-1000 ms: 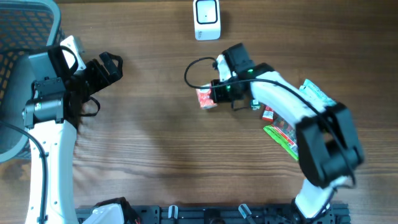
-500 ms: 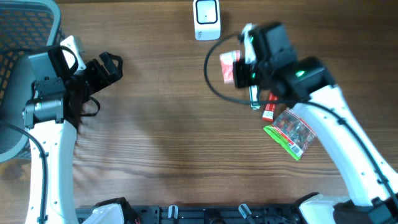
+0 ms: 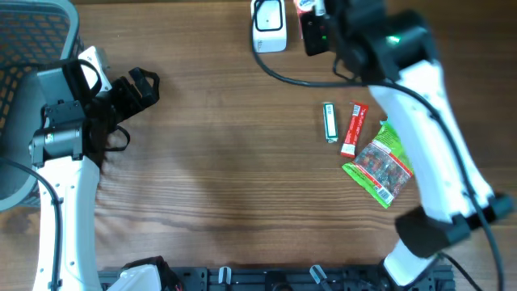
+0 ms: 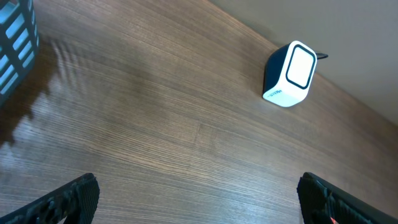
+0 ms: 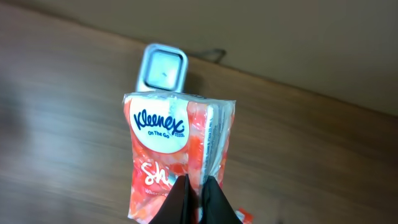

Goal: Scan the item barcode
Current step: 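Lift the tissue pack and hold it up to the white scanner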

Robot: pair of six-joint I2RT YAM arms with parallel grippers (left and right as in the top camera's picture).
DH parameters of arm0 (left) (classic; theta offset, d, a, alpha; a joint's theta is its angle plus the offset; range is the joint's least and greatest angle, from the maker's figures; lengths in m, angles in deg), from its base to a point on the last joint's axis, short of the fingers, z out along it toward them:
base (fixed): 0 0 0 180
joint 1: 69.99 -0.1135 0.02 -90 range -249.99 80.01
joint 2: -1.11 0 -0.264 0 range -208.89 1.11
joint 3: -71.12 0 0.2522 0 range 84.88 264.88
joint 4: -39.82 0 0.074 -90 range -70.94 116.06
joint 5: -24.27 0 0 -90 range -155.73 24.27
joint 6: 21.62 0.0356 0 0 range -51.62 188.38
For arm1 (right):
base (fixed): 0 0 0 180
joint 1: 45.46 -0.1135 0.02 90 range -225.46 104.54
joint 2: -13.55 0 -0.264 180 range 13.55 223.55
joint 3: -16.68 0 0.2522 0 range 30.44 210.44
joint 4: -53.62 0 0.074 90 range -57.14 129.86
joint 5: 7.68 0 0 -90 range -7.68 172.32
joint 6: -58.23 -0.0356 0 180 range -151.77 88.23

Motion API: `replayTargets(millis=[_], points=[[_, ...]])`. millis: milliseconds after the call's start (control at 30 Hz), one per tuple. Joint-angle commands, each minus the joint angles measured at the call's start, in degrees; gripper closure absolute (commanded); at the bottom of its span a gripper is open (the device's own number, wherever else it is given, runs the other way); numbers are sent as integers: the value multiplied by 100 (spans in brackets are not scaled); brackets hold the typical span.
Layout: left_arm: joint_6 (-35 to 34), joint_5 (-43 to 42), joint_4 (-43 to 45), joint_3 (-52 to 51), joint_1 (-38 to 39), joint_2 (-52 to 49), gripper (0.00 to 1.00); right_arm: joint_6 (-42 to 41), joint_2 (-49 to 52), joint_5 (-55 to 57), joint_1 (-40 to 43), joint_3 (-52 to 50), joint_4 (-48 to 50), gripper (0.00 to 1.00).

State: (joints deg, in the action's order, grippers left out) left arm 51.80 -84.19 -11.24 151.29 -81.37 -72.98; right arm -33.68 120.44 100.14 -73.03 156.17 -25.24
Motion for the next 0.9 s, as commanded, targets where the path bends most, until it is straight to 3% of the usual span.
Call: replayTargets(millis=[0, 233, 467, 600, 867], points=[[96, 11, 17, 79, -26, -17, 0, 348, 629, 1161, -155, 52, 111, 96], [96, 11, 17, 79, -26, -17, 0, 841, 1655, 1928, -361, 52, 1064, 96], [98, 11, 17, 79, -26, -17, 0, 1113, 2232, 1947, -363, 22, 2197, 96], [98, 11, 17, 79, -26, -17, 0, 1663, 2586, 1989, -367, 20, 2702, 96], [96, 11, 17, 79, -26, -17, 0, 3862, 3523, 2861, -367, 20, 4500, 96]])
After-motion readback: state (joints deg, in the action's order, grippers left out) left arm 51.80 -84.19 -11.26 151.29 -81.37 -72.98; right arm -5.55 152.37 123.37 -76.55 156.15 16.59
